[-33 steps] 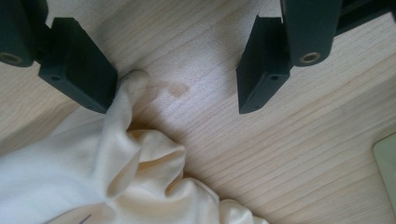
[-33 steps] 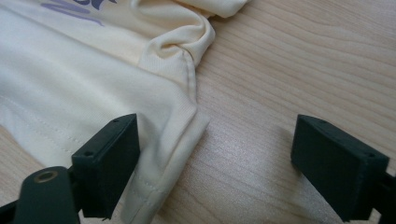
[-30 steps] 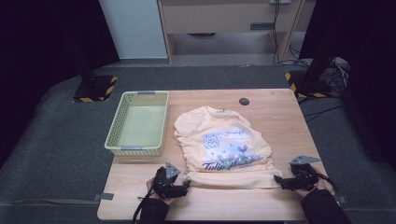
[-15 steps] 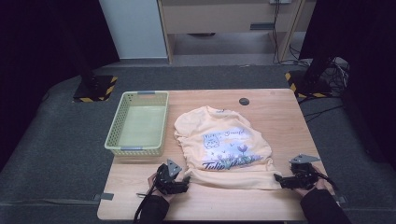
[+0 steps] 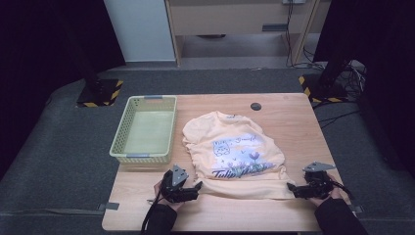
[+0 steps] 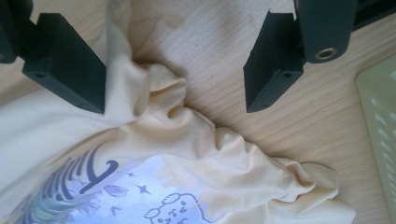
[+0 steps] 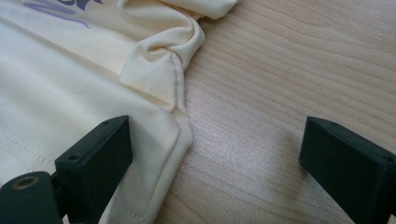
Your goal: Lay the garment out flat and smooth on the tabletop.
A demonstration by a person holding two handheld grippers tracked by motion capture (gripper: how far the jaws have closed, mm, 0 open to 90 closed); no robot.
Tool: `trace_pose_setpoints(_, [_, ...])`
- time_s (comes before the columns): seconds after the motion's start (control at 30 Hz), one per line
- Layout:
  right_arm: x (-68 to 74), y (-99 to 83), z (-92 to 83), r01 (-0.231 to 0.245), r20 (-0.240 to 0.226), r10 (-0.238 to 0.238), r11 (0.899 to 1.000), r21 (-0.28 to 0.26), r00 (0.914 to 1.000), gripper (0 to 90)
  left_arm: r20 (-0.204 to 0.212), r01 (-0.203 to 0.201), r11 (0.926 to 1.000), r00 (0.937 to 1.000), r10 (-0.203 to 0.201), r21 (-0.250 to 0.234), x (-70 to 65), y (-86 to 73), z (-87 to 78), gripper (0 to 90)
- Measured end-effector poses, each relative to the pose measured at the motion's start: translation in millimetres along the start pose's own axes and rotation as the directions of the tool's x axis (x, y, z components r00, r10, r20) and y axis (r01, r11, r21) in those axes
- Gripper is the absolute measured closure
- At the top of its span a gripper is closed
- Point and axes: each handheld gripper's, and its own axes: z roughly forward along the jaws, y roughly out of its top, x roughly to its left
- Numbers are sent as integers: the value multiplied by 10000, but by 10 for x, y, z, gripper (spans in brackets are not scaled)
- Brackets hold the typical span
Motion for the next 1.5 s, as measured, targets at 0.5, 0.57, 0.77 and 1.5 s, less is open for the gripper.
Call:
trace_pose_setpoints(0.5, [17, -33, -14, 19, -109, -20, 10000, -20, 9999, 88, -183, 564, 9875, 9984, -543, 1470, 40, -93, 94, 228])
trace_pose_setpoints(0.57, [26, -49, -28, -12, -144, 12, 10000, 20, 9999, 84, -98, 550, 9849, 9985, -541, 1641, 18, -116, 42, 227])
trace_pose_setpoints(0.77, [78, -91, -79, 110, -214, -104, 9996, 262, 9997, 68, -60, 228, 9750, 9997, -220, 2212, -86, -165, -112, 219])
trace_pose_setpoints(1.5, [-59, 113, -292, -1128, -840, 1025, 9852, -1291, 9912, 60, 475, 699, 9810, 9957, -797, 1810, -54, -115, -206, 166])
